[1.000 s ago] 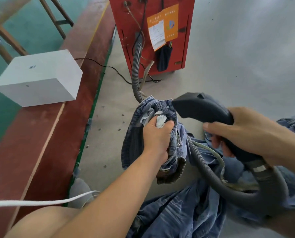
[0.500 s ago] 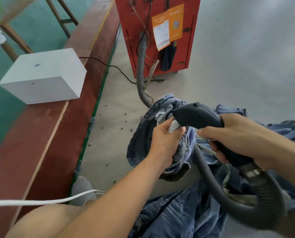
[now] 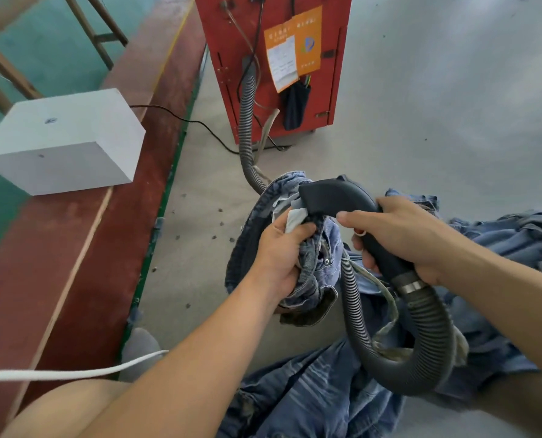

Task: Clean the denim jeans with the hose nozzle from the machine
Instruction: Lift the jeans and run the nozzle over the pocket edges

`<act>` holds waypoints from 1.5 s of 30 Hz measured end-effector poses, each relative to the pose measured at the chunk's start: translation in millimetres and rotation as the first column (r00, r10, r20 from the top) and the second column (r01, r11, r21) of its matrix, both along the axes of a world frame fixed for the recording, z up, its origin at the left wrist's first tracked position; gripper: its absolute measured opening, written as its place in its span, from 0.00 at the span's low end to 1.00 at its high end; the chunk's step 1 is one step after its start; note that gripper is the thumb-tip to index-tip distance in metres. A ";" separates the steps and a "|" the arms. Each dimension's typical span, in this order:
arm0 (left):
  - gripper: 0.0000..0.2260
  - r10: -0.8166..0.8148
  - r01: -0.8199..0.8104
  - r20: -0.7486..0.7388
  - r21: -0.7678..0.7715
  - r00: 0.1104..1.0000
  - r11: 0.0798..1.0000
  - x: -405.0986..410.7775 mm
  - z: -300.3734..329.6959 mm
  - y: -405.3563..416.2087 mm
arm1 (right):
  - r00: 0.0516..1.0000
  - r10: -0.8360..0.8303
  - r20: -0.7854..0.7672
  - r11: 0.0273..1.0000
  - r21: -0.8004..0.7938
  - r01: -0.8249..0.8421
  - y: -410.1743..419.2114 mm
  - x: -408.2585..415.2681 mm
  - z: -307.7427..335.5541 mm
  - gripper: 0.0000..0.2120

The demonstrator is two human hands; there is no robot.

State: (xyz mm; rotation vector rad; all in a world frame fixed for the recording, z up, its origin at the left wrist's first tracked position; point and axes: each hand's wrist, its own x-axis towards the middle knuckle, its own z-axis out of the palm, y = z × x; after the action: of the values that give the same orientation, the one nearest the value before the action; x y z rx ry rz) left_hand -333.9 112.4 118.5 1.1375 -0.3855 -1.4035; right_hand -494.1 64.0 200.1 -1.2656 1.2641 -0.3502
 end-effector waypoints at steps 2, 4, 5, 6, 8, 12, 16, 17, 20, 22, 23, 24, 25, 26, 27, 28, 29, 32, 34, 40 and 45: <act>0.14 0.002 -0.001 -0.014 0.009 1.000 1.000 0.3 -0.2 -0.3 | 1.000 -0.008 0.012 1.000 -0.021 0.008 2.7 2.7 -2.7 0.14; 0.14 0.001 -0.001 -0.017 0.010 1.000 1.000 0.7 -0.8 -1.5 | 0.999 -0.026 0.032 1.000 -0.010 0.027 2.3 2.7 -5.1 0.14; 0.14 0.004 -0.003 -0.017 0.014 1.000 1.000 1.1 -0.6 -2.5 | 0.998 -0.031 0.052 0.999 0.020 0.030 0.8 1.5 -5.4 0.14; 0.14 0.010 -0.009 -0.019 0.023 1.000 1.000 1.7 -0.6 -3.4 | 0.996 -0.033 0.083 0.997 0.068 0.027 -1.2 -0.4 -4.5 0.14; 0.13 0.033 -0.032 -0.017 0.050 0.999 0.998 4.3 -0.8 -4.8 | 0.984 -0.037 0.173 0.984 0.177 0.006 -6.7 -6.1 1.6 0.15; 0.09 0.076 -0.078 0.023 0.114 0.997 0.990 13.2 -3.4 -5.9 | 0.960 -0.045 0.275 0.975 0.220 -0.017 -27.6 -26.8 23.2 0.24; 0.10 0.041 -0.043 0.020 0.090 0.999 0.995 9.8 -3.5 -4.2 | 0.999 0.014 0.034 0.995 0.100 -0.018 -23.4 -36.6 20.3 0.14; 0.11 0.023 -0.024 0.018 0.073 1.000 0.997 7.6 -3.1 -4.0 | 0.999 0.050 -0.011 0.994 0.099 -0.048 -16.8 -33.0 15.1 0.13; 0.11 -0.055 0.055 0.007 0.046 0.998 0.997 1.6 -2.1 -1.6 | 0.998 0.030 -0.058 0.997 0.079 -0.025 -11.1 -14.7 2.0 0.11; 0.11 -0.104 0.104 0.014 0.043 0.994 0.994 -1.5 -2.4 1.7 | 0.996 -0.093 0.002 0.993 0.069 0.093 -21.6 -6.8 1.1 0.09; 0.12 -0.122 0.121 0.019 0.041 0.992 0.992 -2.5 -2.8 3.1 | 0.987 -0.156 0.037 0.986 0.061 0.153 -28.8 -5.8 2.8 0.09; 0.12 -0.130 0.129 0.022 0.042 0.991 0.991 -2.9 -2.4 4.6 | 0.977 -0.203 0.062 0.978 0.058 0.200 -34.4 -7.2 4.8 0.09; 0.12 -0.129 0.128 0.023 0.045 0.991 0.991 -1.9 -1.7 5.2 | 0.972 -0.222 0.075 0.974 0.059 0.218 -37.4 -11.3 6.9 0.09; 0.12 -0.119 0.118 0.016 0.048 0.993 0.992 0.3 -0.7 5.1 | 0.976 -0.207 0.075 0.977 0.060 0.203 -37.4 -16.3 9.1 0.10; 0.12 -0.099 0.099 0.000 0.052 0.995 0.994 3.4 -0.4 4.0 | 0.986 -0.159 0.058 0.986 0.059 0.156 -34.3 -21.7 10.7 0.10; 0.12 -0.074 0.075 -0.019 0.055 0.997 0.996 7.1 -0.1 2.8 | 0.996 -0.088 0.025 0.995 0.059 0.086 -29.2 -26.0 11.6 0.11; 0.11 -0.054 0.056 -0.035 0.055 0.998 0.997 10.4 -0.1 1.3 | 1.000 -0.008 -0.016 0.998 0.063 0.009 -22.1 -28.0 11.7 0.11; 0.10 -0.061 0.064 -0.056 0.050 0.997 0.997 12.5 -0.5 0.0 | 0.994 0.086 -0.074 0.994 0.070 -0.081 -9.1 -19.9 6.0 0.11; 0.10 -0.097 0.101 -0.062 0.062 0.993 0.993 8.3 -0.9 1.8 | 0.999 -0.020 -0.029 0.998 0.061 0.022 -12.6 -9.9 1.0 0.10; 0.09 -0.009 0.018 -0.102 0.091 0.995 0.996 17.1 -1.7 -0.4 | 0.999 -0.034 -0.022 0.998 0.048 0.035 -12.6 -20.6 10.2 0.11; 0.11 0.007 0.004 -0.105 0.101 0.994 0.995 13.2 -3.4 -2.3 | 0.993 0.013 -0.116 0.999 0.030 -0.010 -0.7 -5.7 1.1 0.09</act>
State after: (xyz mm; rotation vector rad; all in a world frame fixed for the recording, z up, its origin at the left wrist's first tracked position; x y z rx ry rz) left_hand -320.7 110.1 115.1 1.1395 -0.2402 -1.4888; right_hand -499.8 63.3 201.2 -1.2822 1.3550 -0.2517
